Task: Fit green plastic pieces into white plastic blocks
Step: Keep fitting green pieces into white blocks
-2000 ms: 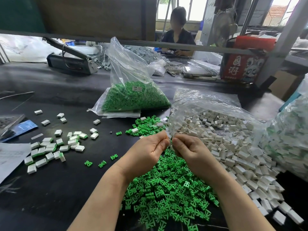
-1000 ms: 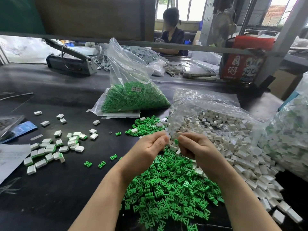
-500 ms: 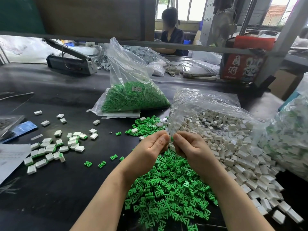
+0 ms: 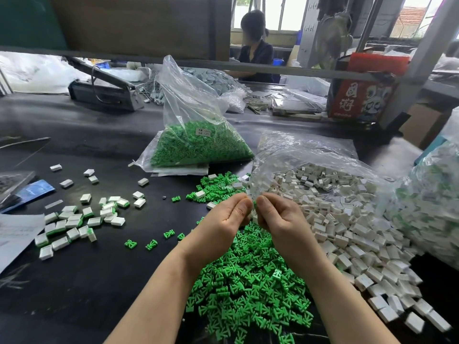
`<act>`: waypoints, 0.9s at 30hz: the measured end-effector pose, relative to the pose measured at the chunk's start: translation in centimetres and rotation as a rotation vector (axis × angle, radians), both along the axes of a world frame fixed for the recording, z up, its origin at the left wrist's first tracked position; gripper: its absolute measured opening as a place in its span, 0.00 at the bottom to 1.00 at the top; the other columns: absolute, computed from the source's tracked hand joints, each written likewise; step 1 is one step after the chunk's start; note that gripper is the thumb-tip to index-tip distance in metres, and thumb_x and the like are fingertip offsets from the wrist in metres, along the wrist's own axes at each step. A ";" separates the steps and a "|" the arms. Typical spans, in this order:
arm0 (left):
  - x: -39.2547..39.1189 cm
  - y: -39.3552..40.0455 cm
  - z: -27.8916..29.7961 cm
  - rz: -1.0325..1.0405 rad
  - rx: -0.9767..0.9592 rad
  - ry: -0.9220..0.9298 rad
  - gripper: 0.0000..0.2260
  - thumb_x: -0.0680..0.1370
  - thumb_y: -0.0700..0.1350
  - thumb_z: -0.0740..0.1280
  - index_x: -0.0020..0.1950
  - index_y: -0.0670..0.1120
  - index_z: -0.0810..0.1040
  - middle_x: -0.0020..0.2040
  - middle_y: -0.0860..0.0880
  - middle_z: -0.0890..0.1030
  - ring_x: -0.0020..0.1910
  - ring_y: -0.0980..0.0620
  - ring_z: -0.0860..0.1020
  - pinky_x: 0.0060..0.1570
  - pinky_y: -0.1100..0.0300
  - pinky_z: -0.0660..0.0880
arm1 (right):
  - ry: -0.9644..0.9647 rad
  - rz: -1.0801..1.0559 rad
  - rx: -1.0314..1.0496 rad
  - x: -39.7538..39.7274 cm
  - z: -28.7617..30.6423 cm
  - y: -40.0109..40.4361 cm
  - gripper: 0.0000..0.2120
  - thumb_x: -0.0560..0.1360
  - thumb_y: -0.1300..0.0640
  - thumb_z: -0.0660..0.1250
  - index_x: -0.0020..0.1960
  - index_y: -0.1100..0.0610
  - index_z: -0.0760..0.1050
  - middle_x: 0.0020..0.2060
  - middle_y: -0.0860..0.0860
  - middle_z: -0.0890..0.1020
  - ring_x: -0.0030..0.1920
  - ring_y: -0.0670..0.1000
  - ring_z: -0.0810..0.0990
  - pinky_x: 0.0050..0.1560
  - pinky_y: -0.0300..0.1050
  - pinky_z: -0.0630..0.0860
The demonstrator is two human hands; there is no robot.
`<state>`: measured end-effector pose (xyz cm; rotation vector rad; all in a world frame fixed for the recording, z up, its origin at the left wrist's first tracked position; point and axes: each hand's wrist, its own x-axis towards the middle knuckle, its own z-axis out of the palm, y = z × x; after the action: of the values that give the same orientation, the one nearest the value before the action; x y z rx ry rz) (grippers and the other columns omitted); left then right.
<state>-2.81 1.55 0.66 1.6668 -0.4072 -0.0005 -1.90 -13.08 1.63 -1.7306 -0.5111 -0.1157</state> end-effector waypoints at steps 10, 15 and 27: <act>-0.1 -0.9 0.1 0.044 -0.037 -0.042 0.11 0.82 0.50 0.56 0.42 0.49 0.70 0.34 0.60 0.70 0.34 0.61 0.66 0.38 0.66 0.67 | 0.006 -0.060 0.095 0.0 -0.6 0.5 0.16 0.82 0.60 0.60 0.36 0.56 0.72 0.28 0.44 0.71 0.32 0.45 0.67 0.33 0.40 0.65; -0.2 -1.3 -0.1 0.103 -0.034 -0.062 0.12 0.85 0.46 0.55 0.41 0.49 0.69 0.32 0.61 0.70 0.33 0.61 0.66 0.37 0.66 0.66 | -0.036 -0.150 0.085 -0.1 -1.0 1.2 0.16 0.82 0.56 0.59 0.35 0.54 0.70 0.28 0.44 0.72 0.31 0.43 0.68 0.32 0.37 0.65; -0.4 -1.8 0.2 0.140 -0.076 -0.041 0.15 0.81 0.53 0.57 0.44 0.42 0.71 0.38 0.53 0.71 0.41 0.52 0.70 0.46 0.44 0.71 | 0.100 -0.087 0.211 -0.2 -1.1 1.4 0.17 0.82 0.54 0.59 0.35 0.50 0.74 0.28 0.43 0.72 0.32 0.43 0.69 0.34 0.38 0.68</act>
<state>-3.20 -0.21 0.83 1.6189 -0.3169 0.1519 -2.14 -11.65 0.53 -1.5440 -0.3381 -0.1395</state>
